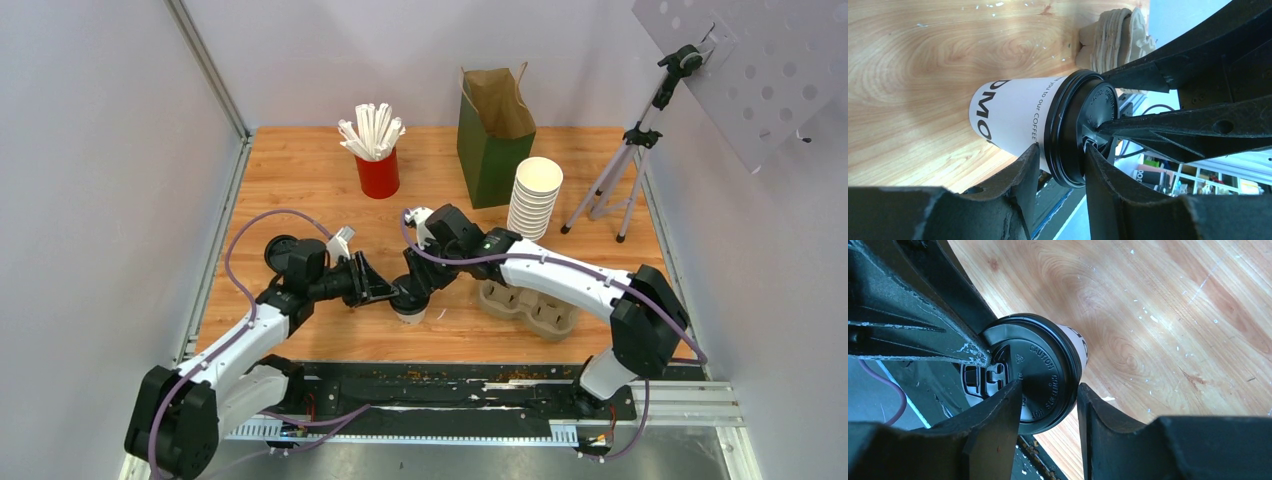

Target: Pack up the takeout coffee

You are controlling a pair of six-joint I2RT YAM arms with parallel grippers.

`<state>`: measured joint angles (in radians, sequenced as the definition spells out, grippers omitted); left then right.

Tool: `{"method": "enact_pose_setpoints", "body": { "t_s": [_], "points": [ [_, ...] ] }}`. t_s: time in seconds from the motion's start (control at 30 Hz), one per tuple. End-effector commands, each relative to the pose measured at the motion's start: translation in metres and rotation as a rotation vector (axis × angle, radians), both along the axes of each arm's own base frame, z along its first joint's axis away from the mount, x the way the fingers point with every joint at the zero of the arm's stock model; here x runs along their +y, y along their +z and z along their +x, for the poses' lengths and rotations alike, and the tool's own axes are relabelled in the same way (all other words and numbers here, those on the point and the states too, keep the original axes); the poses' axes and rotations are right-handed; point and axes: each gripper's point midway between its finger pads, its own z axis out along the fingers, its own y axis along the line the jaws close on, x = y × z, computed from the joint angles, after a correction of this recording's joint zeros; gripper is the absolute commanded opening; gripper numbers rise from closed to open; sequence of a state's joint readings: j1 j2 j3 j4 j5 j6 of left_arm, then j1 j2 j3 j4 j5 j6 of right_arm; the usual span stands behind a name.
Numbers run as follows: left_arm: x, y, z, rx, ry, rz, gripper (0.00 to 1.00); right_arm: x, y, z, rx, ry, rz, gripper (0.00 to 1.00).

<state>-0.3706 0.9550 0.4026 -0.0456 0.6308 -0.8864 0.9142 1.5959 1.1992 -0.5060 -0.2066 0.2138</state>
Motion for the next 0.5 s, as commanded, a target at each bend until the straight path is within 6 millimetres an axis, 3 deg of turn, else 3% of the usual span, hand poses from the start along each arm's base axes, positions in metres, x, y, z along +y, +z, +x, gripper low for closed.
{"method": "enact_pose_setpoints", "body": {
  "t_s": [0.0, 0.2, 0.33, 0.47],
  "points": [
    [-0.004, -0.016, 0.004, 0.034, -0.007, 0.002, 0.45, -0.020, -0.029, -0.010, 0.042, -0.058, -0.057, 0.42],
    [-0.012, 0.004, 0.028, -0.007, -0.015, 0.012, 0.54, -0.025, -0.033, -0.010, 0.051, -0.152, -0.029, 0.40],
    [-0.002, 0.010, 0.027, 0.005, 0.003, 0.093, 0.65, -0.025, -0.036, -0.011, 0.063, -0.185, -0.012, 0.40],
    [0.011, 0.010, 0.009, 0.049, 0.051, 0.124, 0.79, -0.027, -0.037, -0.011, 0.068, -0.204, -0.005, 0.40]
  ]
}}
